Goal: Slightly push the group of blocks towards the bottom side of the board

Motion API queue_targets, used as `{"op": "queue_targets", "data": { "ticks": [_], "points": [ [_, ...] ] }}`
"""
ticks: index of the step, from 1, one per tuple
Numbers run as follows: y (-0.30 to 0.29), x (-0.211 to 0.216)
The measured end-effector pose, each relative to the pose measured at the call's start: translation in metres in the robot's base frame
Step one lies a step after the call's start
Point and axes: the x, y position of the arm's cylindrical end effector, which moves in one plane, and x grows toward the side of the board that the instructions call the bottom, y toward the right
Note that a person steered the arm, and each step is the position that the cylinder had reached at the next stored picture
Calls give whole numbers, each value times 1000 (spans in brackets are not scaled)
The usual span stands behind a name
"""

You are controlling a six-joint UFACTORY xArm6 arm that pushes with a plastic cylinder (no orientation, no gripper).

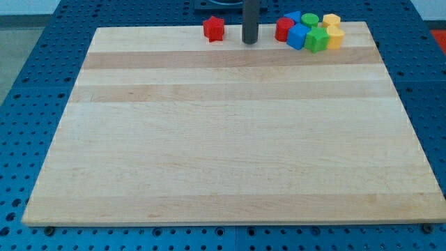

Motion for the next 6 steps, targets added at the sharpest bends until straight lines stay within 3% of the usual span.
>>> {"op": "queue_targets", "data": {
  "ticks": [1,6],
  "points": [
    [1,-30],
    [51,-30]
  ]
}}
